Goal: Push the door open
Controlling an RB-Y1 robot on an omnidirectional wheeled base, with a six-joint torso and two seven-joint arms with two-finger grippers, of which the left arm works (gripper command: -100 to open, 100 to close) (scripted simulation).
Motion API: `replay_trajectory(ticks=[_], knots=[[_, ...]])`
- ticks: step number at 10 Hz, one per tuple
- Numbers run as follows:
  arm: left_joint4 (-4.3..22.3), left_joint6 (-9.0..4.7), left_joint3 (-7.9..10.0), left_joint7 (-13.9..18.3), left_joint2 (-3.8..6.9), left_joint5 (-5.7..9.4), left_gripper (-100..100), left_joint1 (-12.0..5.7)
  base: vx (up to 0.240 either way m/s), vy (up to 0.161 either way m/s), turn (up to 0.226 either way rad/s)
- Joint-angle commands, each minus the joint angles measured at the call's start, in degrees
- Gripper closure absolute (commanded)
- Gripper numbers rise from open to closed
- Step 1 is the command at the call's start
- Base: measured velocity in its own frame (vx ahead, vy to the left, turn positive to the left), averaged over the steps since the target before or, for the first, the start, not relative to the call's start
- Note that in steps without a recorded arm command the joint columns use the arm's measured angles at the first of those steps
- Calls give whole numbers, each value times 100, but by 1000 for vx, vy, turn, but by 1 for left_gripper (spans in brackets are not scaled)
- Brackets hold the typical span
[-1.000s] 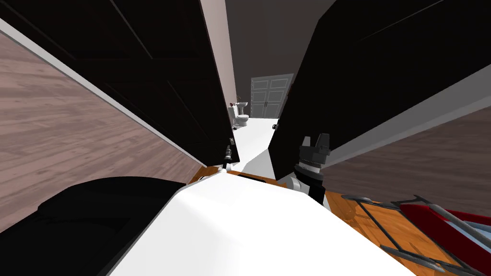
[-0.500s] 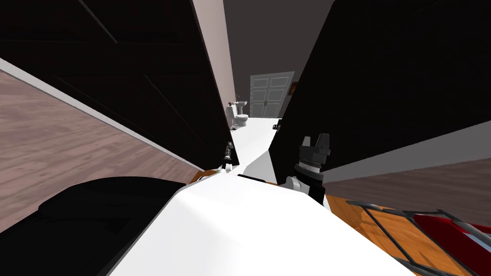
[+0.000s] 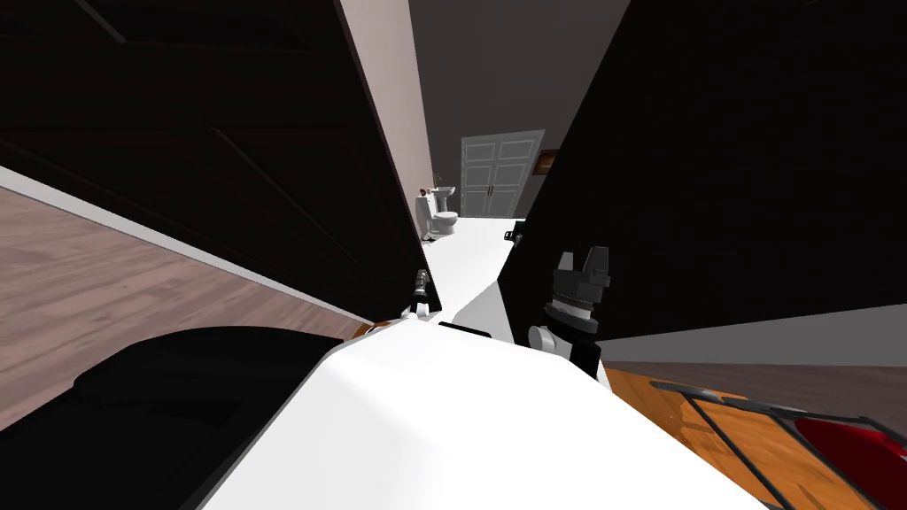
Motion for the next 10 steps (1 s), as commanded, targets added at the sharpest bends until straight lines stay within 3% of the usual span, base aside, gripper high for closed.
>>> replay_trajectory(ticks=[1,6,10], knots=[[2,8,1,0,4,1,100,0,-14,-6,3],[2,8,1,0,4,1,100,0,-10,-4,-1],[71,-1,-23,53,94,59,100,10,152,-10,71]])
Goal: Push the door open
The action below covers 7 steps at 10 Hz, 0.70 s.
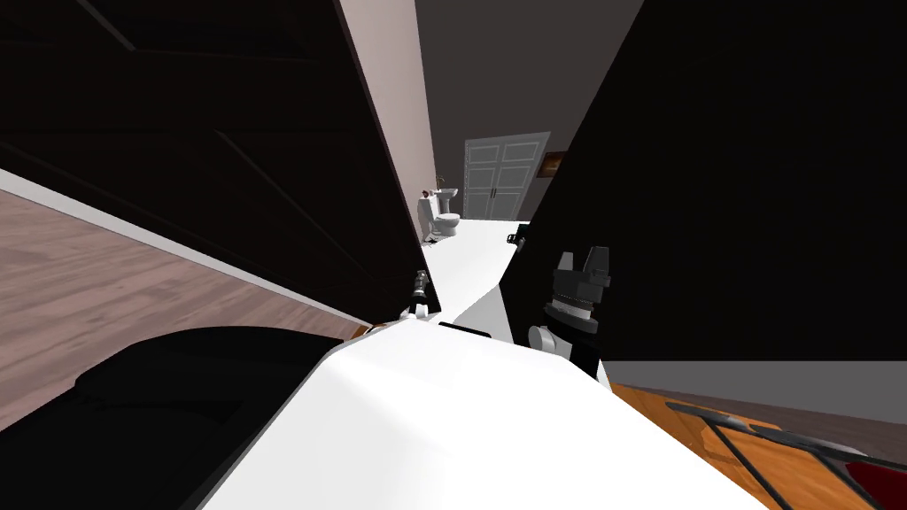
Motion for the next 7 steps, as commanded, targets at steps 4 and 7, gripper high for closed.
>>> replay_trajectory(ticks=[4,7], knots=[[19,-27,-33,82,150,93,100,-4,193,-9,99],[72,-46,-54,131,225,145,100,-3,177,-9,102]])
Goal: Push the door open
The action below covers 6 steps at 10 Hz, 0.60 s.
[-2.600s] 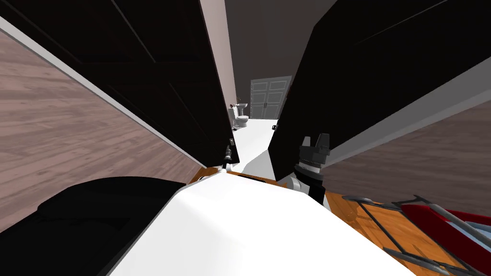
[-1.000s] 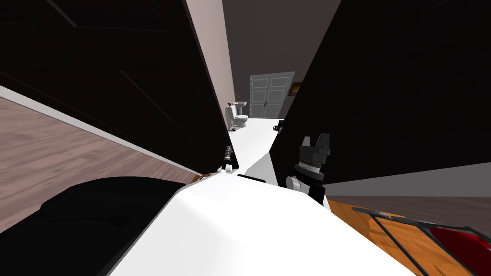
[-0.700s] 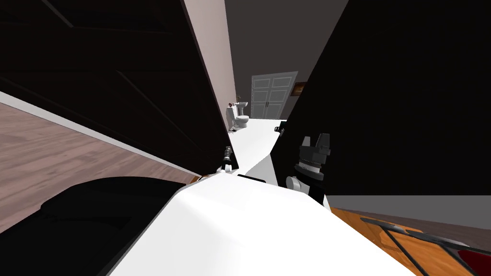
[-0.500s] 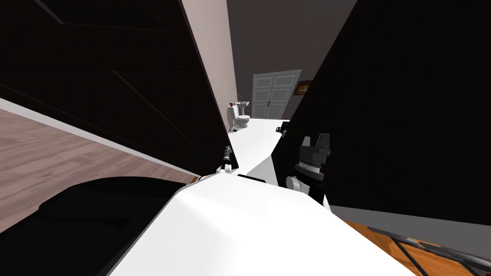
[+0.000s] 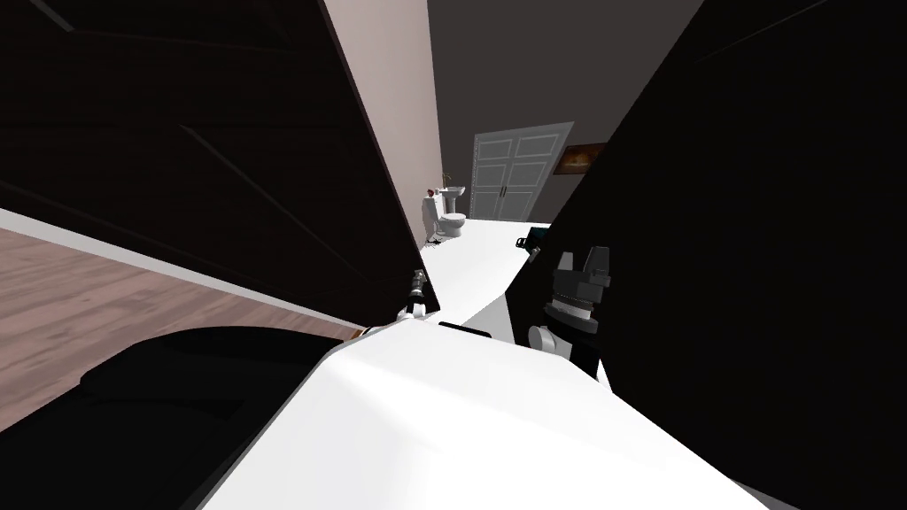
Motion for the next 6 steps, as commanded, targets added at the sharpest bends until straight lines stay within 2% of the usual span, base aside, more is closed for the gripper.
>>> replay_trajectory(ticks=[1,2,5,6], knots=[[162,-86,17,16,56,16,100,-68,44,11,-3],[220,-107,-5,69,137,73,100,-67,140,-27,129],[297,-135,-36,139,244,149,100,-65,200,-39,157],[297,-135,-36,139,244,149,100,-65,127,-9,58]])
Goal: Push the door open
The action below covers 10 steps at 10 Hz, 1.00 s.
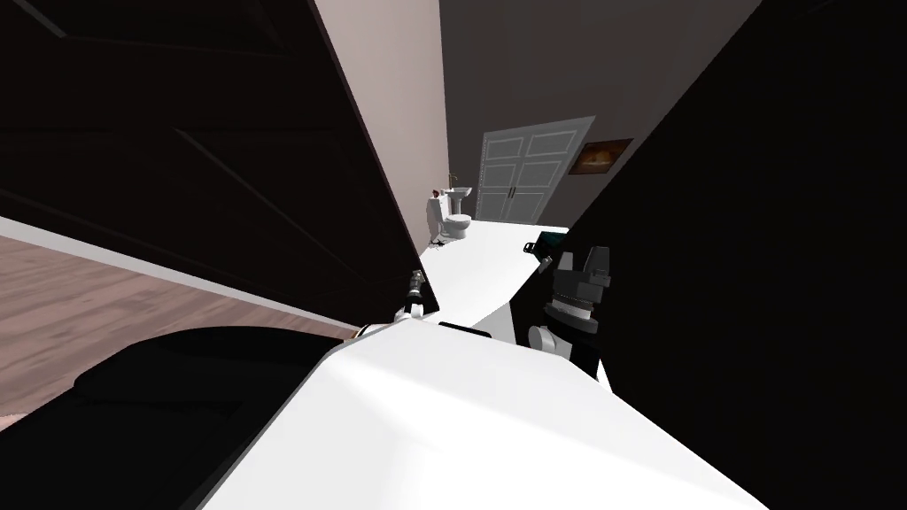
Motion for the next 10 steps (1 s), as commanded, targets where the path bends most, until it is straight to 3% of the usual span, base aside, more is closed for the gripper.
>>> replay_trajectory(ticks=[1,10], knots=[[51,-40,5,52,132,84,100,16,183,-15,149],[303,-133,-94,283,474,333,100,22,173,-42,153]])
